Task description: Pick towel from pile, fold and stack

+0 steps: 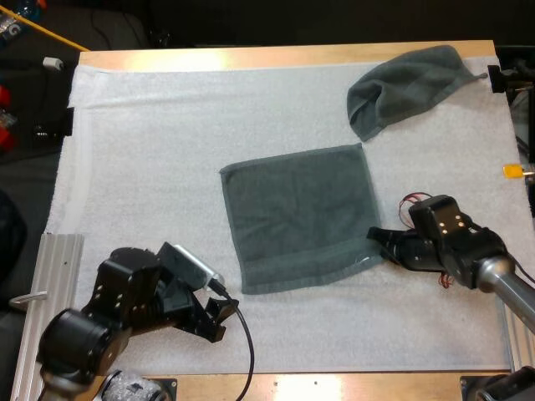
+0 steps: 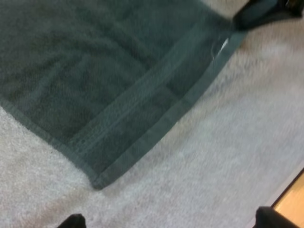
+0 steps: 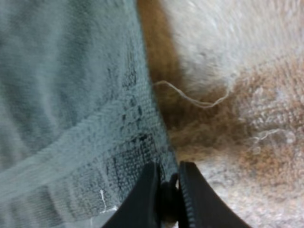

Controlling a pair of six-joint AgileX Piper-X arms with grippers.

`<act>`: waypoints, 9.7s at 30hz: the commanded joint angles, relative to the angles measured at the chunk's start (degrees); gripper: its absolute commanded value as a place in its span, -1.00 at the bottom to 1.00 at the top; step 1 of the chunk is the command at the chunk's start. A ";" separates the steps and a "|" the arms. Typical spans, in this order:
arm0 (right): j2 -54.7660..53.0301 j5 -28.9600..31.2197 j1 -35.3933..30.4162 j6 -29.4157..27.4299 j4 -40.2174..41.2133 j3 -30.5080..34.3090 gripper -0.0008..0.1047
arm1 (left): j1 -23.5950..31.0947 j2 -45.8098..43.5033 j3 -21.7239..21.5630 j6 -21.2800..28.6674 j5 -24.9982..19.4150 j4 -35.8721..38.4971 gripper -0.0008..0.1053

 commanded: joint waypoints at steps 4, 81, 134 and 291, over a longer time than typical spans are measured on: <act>-3.16 0.70 -0.03 -0.87 1.47 -0.05 -0.99 | 0.01 4.18 -0.03 4.63 0.43 -0.31 0.28; -3.64 1.58 -0.03 -2.31 6.98 -0.05 -0.99 | -18.53 48.03 -3.45 13.18 -19.43 -13.92 -0.86; -3.76 4.61 0.09 9.38 -4.92 -4.06 -0.99 | -6.03 42.13 -7.96 6.70 -12.02 -14.34 -0.86; 25.97 -24.67 -15.80 -26.85 13.85 -17.15 -0.87 | -6.03 8.57 -7.99 -38.28 -0.05 -12.78 0.30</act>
